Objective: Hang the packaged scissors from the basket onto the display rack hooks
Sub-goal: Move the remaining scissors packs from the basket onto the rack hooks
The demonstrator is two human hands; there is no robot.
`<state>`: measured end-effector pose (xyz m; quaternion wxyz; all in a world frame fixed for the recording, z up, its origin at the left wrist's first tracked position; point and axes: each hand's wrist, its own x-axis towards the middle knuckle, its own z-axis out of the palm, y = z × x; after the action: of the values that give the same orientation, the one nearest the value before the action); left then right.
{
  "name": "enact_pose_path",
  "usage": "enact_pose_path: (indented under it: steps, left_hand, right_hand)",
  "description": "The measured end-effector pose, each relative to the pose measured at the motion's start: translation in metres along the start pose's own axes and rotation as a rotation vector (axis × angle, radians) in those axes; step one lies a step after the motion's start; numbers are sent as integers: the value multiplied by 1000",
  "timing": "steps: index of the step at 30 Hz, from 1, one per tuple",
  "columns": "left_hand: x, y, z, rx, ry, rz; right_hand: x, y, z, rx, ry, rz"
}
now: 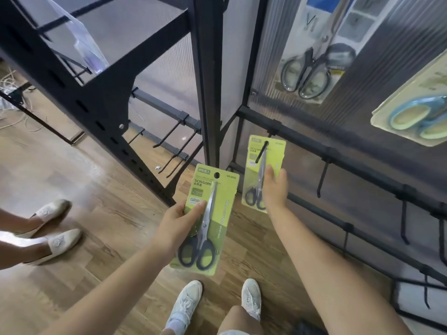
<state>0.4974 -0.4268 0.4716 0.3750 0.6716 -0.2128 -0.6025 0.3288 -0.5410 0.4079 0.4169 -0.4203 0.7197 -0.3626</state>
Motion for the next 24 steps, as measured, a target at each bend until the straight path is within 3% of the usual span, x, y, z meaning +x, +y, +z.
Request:
enact_pose_path:
  steps: [9, 17, 24]
  left_hand:
    - [10, -1, 6, -28, -17, -14]
    - [11, -2, 16, -47, -58, -16]
    - [1, -3, 27, -40, -129, 23]
  right_hand:
    - [41, 4, -3, -84, -42, -51]
    - [12, 7, -29, -148, -115, -48]
    - [-48, -43, -65, 31, -351, -115]
